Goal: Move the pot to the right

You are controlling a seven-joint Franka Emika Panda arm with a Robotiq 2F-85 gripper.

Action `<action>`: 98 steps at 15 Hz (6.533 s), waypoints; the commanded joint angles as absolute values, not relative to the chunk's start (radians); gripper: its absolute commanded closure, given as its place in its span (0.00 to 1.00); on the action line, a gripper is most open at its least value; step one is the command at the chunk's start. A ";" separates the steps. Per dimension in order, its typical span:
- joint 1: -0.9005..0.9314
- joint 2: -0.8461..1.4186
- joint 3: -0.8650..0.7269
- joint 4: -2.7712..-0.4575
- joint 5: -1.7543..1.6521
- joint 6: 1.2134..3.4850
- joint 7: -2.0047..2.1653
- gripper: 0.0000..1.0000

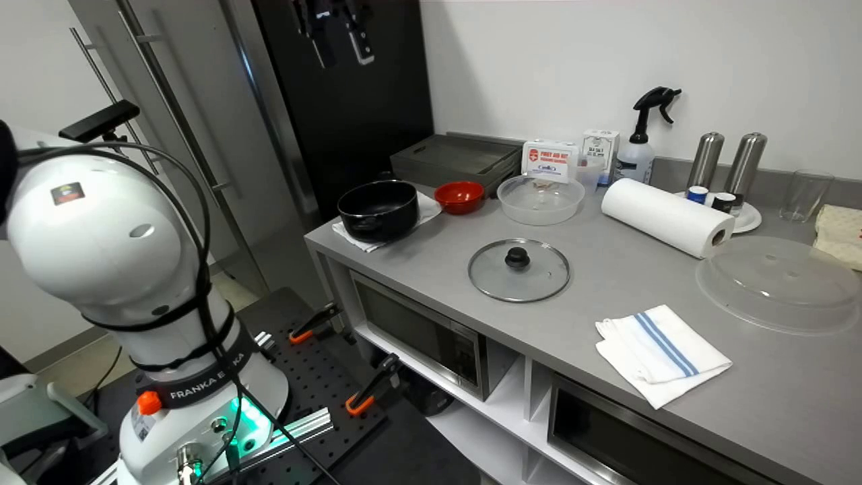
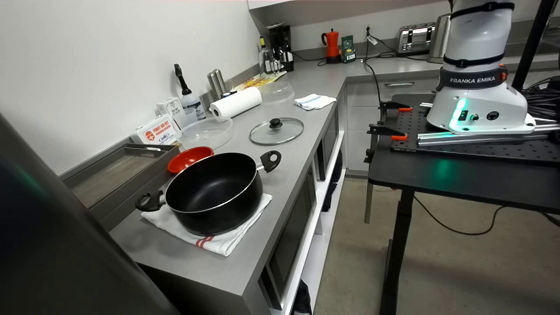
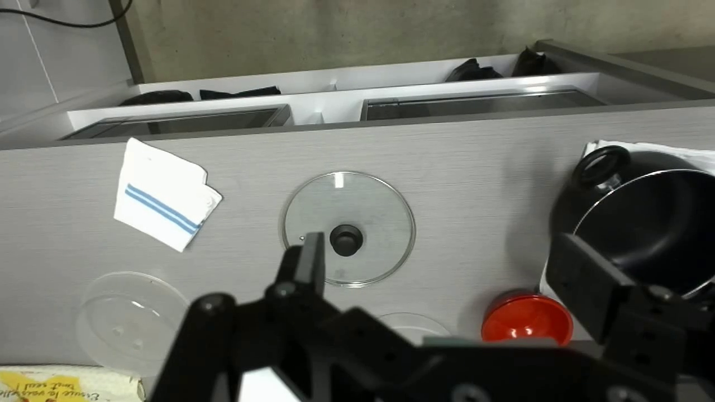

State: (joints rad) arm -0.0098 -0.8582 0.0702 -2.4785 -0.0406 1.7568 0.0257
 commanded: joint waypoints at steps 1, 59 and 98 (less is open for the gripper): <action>0.000 -0.763 0.085 -2.440 -0.057 1.784 0.043 0.00; 0.323 0.728 0.206 -1.657 -0.095 2.114 0.124 0.00; 0.340 0.821 0.157 -1.472 -0.089 2.083 0.152 0.99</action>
